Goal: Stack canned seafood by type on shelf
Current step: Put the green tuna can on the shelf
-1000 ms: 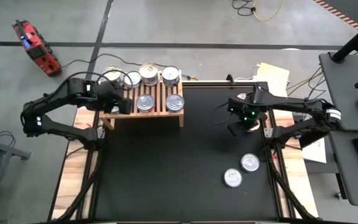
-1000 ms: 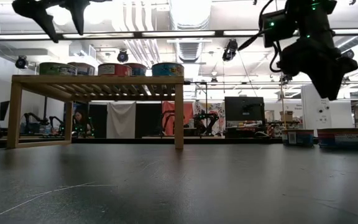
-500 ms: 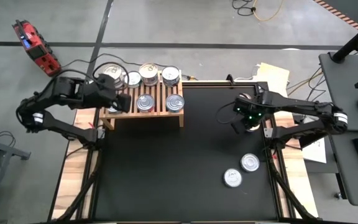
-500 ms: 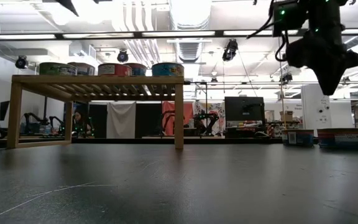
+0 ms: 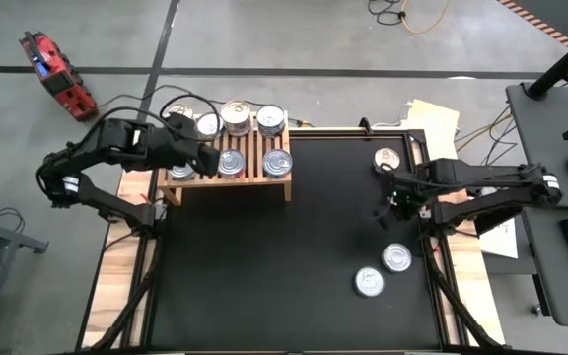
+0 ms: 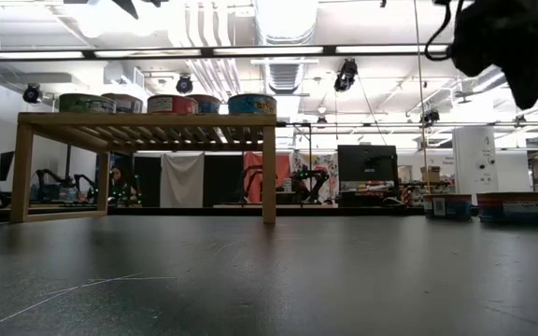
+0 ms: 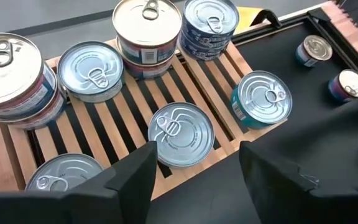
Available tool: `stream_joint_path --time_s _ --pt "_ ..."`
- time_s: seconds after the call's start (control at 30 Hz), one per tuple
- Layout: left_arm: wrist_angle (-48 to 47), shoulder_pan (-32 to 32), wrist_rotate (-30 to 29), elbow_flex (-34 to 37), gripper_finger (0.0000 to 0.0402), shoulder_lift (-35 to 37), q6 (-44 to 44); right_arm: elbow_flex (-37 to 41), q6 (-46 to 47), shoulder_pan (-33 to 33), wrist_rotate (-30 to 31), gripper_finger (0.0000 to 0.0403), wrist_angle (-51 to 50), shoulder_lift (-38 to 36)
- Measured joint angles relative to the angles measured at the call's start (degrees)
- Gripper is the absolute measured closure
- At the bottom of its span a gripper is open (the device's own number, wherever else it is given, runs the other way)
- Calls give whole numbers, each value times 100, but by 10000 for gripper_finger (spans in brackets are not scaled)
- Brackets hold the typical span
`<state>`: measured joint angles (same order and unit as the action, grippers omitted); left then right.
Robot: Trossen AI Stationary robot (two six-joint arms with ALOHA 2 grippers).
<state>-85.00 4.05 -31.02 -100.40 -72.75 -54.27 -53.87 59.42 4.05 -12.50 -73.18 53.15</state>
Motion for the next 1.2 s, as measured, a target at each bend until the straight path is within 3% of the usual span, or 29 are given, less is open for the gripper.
stream_joint_path --time_s 0.3,0.43,0.6,0.83,1.0,1.2 --pt "247 -1 -108 0 196 -144 242 168 785 -1879 -150 394 433 233" --pt "812 -44 -137 -4 197 -113 602 627 1325 -2571 -164 394 600 240" --pt "1403 -172 -141 -7 197 -40 1115 1374 1821 -3162 -118 394 1577 291" --pt "1807 -381 -87 -7 196 52 1488 2110 2155 -3289 3 394 2162 630" --pt "2330 -542 309 -9 196 53 1843 2203 1915 -3228 14 394 2232 907" --pt "2337 -641 309 -9 196 55 1844 2199 1459 -2831 109 394 2790 1269"
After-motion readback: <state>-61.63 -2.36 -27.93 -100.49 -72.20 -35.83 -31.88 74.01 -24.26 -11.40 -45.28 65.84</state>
